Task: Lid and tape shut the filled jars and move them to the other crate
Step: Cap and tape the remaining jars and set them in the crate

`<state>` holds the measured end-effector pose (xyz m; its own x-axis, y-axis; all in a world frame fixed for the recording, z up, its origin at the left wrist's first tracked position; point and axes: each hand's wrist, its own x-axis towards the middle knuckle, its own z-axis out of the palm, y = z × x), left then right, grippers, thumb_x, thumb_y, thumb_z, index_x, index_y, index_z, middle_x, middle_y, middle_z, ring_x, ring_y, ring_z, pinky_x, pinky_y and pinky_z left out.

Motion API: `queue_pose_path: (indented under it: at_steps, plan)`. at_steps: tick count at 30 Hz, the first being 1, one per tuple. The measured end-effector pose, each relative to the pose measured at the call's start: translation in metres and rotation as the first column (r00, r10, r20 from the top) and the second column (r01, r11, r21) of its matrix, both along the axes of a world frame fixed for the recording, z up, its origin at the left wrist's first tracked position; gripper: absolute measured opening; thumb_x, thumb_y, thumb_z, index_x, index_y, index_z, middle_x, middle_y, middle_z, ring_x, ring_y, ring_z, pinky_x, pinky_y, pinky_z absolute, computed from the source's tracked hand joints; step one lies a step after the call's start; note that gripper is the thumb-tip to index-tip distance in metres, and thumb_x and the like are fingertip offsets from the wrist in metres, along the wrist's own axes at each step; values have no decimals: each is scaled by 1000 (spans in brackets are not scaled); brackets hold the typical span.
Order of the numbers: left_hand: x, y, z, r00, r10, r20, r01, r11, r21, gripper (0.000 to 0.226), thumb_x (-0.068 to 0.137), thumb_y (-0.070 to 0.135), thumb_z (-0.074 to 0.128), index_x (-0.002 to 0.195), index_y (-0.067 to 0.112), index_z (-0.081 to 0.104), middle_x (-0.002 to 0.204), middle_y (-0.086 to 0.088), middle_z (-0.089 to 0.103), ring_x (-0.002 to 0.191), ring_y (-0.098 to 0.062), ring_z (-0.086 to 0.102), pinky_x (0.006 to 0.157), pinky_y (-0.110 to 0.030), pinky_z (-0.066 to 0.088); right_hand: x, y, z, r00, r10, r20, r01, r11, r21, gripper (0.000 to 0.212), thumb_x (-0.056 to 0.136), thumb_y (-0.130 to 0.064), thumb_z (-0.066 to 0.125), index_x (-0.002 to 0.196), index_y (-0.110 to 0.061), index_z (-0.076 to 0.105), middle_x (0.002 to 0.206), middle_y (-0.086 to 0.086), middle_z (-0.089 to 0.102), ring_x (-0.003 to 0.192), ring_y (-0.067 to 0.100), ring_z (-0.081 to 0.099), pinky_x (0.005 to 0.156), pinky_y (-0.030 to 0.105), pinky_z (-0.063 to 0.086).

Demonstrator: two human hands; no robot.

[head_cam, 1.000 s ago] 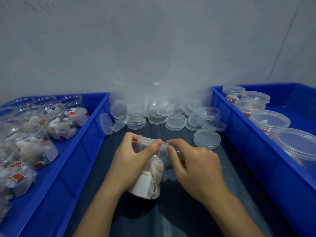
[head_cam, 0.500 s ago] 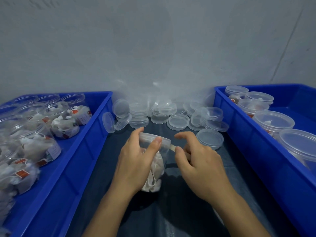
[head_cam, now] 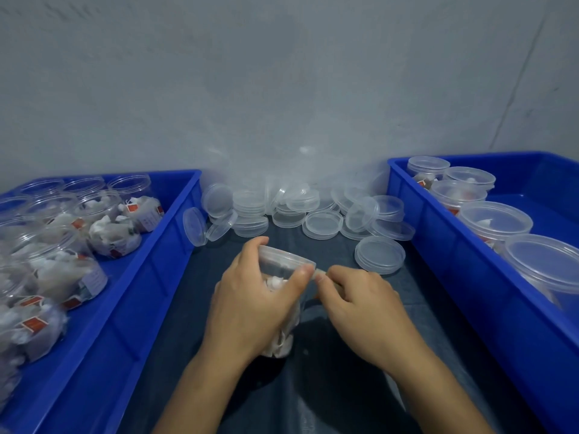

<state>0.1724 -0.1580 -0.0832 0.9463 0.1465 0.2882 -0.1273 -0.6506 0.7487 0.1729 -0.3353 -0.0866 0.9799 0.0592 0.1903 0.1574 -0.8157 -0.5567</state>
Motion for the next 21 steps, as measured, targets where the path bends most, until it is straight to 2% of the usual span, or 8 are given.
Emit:
queue_pose_path:
  at_steps: [2, 5, 9, 13, 16, 21]
  plan:
    - [-3, -6, 1, 999, 20, 33, -22, 997, 78, 92, 67, 89, 49, 145, 40, 46, 128, 20, 58, 116, -8, 57, 96, -32, 45, 1, 0, 1, 997, -20, -79, 19, 1000, -21, 41, 100, -50, 37, 86, -21, 63, 92, -6, 74, 92, 29, 65, 87, 44, 53]
    - [-5, -10, 0, 998, 8, 56, -15, 991, 134, 84, 78, 81, 56, 147, 35, 44, 139, 16, 57, 123, -12, 56, 96, -31, 39, 1, 1, 1, 988, -18, -155, 21, 1000, 15, 40, 98, -46, 37, 90, -21, 67, 90, -3, 74, 94, 31, 65, 88, 45, 53]
    - [-5, -9, 0, 998, 32, 46, -37, 993, 111, 79, 81, 73, 55, 146, 32, 40, 139, 13, 56, 121, -12, 55, 93, -26, 29, -1, 5, 1, 994, -8, -112, 16, 998, 69, 37, 99, -43, 40, 84, -17, 62, 82, -2, 69, 85, 27, 63, 81, 45, 53]
    - [-5, -11, 0, 998, 67, 9, -67, 991, 116, 85, 69, 87, 44, 136, 36, 38, 126, 12, 59, 114, -18, 60, 87, -31, 36, -1, 4, 3, 999, 5, -50, -1, 997, 83, 41, 101, -45, 42, 79, -15, 58, 77, 0, 66, 79, 26, 62, 76, 47, 52]
    - [-3, -11, -1, 997, 77, -23, -75, 993, 92, 86, 61, 93, 54, 129, 42, 37, 117, 16, 59, 109, -17, 61, 85, -37, 47, -3, 0, 5, 999, 26, -29, -24, 997, 77, 44, 100, -49, 40, 77, -16, 56, 72, 0, 64, 76, 25, 61, 72, 47, 51]
    - [0, -6, -2, 998, 54, -25, -52, 998, 43, 82, 58, 93, 59, 123, 47, 38, 113, 19, 59, 104, -10, 60, 81, -31, 46, -6, -9, 9, 998, 58, 24, -60, 996, 68, 51, 100, -58, 43, 76, -16, 56, 67, -1, 61, 68, 20, 58, 64, 41, 46]
